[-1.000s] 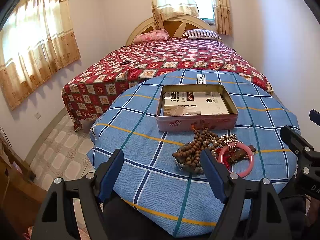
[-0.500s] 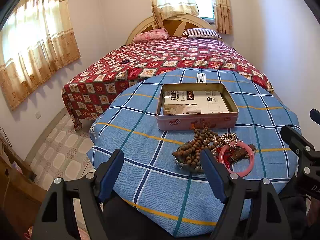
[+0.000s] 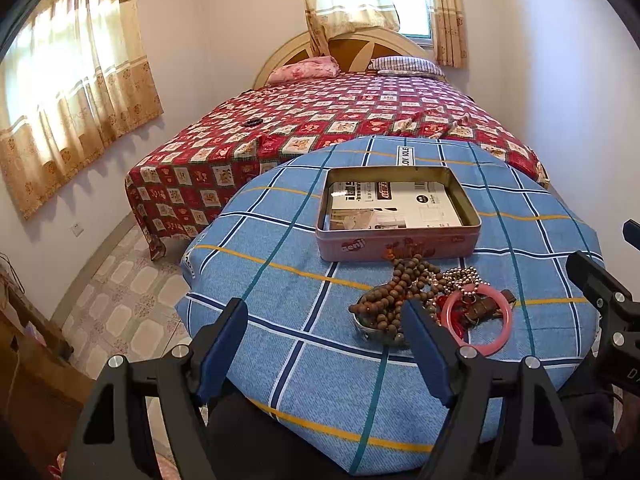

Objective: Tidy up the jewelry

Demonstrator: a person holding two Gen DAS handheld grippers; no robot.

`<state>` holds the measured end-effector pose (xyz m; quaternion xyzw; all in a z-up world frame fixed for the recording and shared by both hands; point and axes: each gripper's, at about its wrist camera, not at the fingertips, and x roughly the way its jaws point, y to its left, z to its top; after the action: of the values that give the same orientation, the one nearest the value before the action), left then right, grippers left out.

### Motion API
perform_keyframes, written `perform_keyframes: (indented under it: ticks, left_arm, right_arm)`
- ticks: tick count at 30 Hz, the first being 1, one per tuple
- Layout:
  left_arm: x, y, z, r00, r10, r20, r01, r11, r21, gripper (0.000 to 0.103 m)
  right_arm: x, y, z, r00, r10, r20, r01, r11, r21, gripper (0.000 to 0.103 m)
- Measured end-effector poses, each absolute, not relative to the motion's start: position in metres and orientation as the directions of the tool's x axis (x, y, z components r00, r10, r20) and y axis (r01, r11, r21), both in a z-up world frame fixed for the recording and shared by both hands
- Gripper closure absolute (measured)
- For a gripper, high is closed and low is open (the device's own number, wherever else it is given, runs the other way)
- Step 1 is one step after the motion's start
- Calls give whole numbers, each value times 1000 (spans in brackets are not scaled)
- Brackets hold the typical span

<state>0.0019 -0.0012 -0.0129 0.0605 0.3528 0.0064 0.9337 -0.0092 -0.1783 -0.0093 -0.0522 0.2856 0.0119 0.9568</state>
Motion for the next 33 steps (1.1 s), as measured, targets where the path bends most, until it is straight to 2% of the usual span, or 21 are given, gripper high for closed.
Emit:
perform_keyframes:
  ticks: [17, 33]
  left_arm:
    - [10, 0, -18, 728, 52, -684, 45, 991, 123, 24]
    - [64, -34, -61, 675, -25, -738, 183, 974, 134, 24]
  right_arm:
    - [-6, -182, -17, 832, -6, -555, -56, 994, -94, 0]
    - [24, -193, -61, 775, -60, -629, -45, 988, -149, 0]
